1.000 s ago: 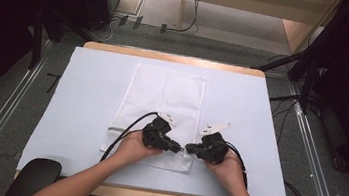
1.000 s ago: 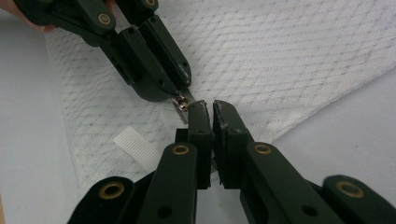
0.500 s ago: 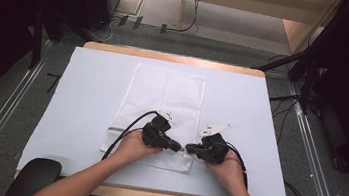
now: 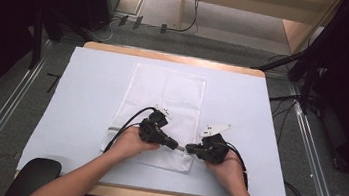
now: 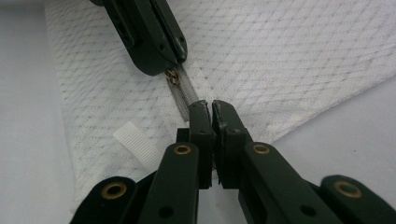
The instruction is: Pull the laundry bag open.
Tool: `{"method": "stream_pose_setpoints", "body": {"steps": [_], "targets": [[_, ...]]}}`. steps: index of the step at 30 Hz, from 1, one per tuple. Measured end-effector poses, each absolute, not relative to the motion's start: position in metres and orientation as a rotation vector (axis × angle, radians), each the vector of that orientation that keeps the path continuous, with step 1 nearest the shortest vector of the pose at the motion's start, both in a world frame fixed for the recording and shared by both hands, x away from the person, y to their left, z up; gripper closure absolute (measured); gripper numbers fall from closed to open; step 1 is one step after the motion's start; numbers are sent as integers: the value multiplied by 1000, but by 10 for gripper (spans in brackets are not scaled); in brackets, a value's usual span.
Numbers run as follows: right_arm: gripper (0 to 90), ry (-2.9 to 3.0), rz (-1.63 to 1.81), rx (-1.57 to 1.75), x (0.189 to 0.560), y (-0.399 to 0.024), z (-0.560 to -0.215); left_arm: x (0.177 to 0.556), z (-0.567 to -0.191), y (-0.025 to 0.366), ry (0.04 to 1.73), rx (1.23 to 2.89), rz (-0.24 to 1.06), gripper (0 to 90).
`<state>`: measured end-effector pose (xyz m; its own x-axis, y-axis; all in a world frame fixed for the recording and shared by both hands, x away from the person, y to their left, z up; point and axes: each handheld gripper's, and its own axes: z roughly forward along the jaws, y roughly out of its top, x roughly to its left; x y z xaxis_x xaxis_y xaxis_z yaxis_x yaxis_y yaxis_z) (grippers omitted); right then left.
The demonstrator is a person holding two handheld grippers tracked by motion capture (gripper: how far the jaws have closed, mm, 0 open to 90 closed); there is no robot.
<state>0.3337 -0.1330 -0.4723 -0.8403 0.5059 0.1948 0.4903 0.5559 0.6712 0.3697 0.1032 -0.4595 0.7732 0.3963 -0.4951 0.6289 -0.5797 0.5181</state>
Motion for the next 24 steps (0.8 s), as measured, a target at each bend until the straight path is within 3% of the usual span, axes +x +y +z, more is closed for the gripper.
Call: {"method": "stream_pose_setpoints", "body": {"steps": [24], "targets": [[880, 2752, 1180, 890, 334, -133, -472, 371, -441, 133, 770, 2311, -406, 878]]}}
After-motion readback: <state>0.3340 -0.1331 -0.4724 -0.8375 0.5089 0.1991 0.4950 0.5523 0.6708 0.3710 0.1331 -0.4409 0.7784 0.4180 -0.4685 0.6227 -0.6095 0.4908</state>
